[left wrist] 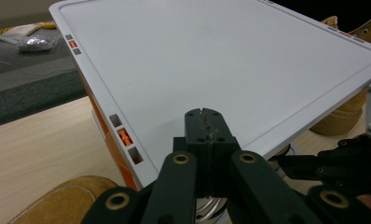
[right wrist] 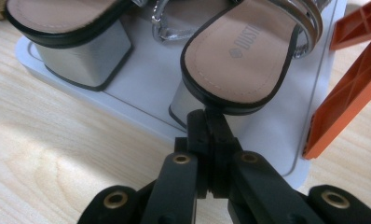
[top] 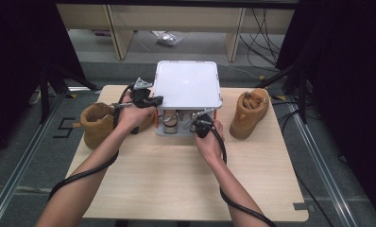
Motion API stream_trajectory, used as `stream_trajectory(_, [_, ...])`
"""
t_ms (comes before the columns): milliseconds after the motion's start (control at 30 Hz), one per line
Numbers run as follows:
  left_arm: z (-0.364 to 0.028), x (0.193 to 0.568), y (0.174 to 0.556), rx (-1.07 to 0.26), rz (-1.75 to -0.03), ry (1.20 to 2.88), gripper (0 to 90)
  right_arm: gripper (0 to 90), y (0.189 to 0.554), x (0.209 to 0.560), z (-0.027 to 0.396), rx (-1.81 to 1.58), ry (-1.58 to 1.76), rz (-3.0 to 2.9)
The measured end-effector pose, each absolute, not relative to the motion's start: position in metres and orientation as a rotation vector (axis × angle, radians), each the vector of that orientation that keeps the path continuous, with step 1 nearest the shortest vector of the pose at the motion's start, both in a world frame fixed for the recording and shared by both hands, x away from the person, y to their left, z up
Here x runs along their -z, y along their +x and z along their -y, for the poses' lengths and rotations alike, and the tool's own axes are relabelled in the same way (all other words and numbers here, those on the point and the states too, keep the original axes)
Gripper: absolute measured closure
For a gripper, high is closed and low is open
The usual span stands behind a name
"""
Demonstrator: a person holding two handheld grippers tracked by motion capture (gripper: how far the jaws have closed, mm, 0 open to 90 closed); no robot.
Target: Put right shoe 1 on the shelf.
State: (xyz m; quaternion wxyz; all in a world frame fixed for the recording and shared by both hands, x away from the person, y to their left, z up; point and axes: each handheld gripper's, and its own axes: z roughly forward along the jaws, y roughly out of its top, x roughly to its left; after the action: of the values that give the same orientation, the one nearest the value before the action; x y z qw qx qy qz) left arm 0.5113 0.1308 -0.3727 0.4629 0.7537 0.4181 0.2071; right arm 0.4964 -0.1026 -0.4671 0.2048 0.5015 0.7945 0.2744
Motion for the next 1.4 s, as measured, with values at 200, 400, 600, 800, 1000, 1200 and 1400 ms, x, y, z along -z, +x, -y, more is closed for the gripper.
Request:
stream_trajectory(200, [-0.131, 0.373, 0.512, -0.506, -1.025, 1.845, 89.6, 90.0, 0.497, 0.470, 0.106, -0.767, 1.407, -2.209])
stream_trajectory(400, [-0.130, 0.374, 0.511, -0.506, -1.030, 1.833, 89.5, 87.8, 0.497, 0.469, 0.109, -0.762, 1.403, -2.205])
stream_trajectory(600, [-0.131, 0.374, 0.511, -0.510, -1.030, 1.836, 89.3, 81.7, 0.488, 0.459, 0.120, -0.805, 1.455, -2.201])
stream_trajectory(800, [-0.131, 0.375, 0.510, -0.501, -1.037, 1.805, 89.0, 76.5, 0.471, 0.456, 0.138, -0.853, 1.474, -2.202])
stream_trajectory(1000, [-0.132, 0.377, 0.510, -0.499, -1.042, 1.787, 87.5, 68.3, 0.453, 0.456, 0.157, -0.922, 1.520, -2.185])
stream_trajectory(1200, [-0.137, 0.374, 0.506, -0.479, -1.061, 1.745, 81.9, 63.0, 0.436, 0.455, 0.174, -1.002, 1.551, -2.170])
stream_trajectory(1400, [-0.151, 0.366, 0.493, -0.497, -1.053, 1.702, 72.5, 58.4, 0.423, 0.457, 0.187, -1.070, 1.513, -2.142])
